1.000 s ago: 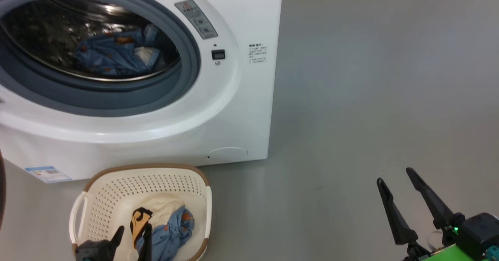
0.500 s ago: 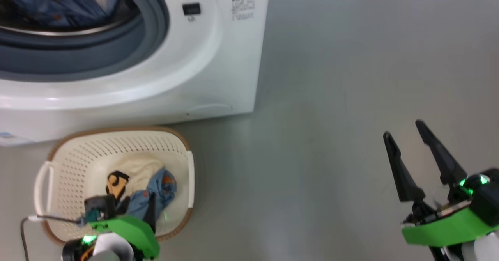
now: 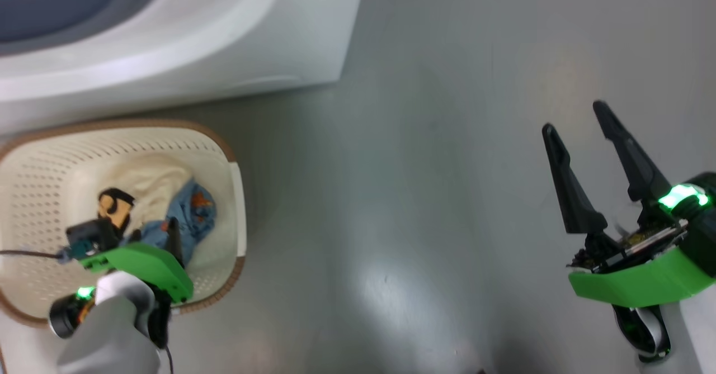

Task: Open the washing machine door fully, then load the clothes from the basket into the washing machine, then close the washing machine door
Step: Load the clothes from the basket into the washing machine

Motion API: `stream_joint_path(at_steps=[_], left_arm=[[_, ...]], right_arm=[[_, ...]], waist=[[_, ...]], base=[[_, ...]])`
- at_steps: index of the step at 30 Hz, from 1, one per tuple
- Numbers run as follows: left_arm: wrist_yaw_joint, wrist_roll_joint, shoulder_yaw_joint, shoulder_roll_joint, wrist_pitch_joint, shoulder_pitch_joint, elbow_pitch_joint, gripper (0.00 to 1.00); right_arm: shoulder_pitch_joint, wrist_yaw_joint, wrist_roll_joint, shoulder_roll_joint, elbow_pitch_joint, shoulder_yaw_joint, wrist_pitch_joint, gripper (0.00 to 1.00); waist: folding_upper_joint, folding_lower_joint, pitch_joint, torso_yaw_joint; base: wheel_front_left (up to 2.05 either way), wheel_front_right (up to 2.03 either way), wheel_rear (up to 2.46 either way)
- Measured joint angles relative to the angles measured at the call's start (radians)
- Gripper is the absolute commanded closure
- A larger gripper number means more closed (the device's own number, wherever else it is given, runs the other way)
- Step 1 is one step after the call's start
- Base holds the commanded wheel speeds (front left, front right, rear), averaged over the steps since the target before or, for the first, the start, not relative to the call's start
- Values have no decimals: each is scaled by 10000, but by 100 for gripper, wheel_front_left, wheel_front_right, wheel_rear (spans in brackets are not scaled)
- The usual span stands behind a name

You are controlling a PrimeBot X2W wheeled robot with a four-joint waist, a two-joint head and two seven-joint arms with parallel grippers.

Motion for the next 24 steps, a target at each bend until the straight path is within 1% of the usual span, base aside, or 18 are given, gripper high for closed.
stream_joint_path(at_steps=[10, 13, 20, 24], left_arm=[[136, -167, 180, 378, 82, -1362, 617, 0], [270, -247, 267, 573, 81, -1668, 717, 0], [640, -295, 324, 750, 98, -2226, 846, 0], [759, -324, 351, 897, 173, -2463, 888, 0]], right_arm=[[-808, 0, 96, -6, -253, 174, 0, 0], [-969, 0, 104, -8, -355, 178, -2, 0], [-1081, 0, 104, -10, -548, 173, -2, 0], [-1081, 0, 104, -10, -614, 171, -2, 0]], waist=[[0, 0, 1711, -420], [0, 0, 2179, -534], [0, 0, 3092, -758], [0, -1, 3467, -870]], base=[[0, 0, 0], [0, 0, 0], [0, 0, 0], [0, 0, 0]])
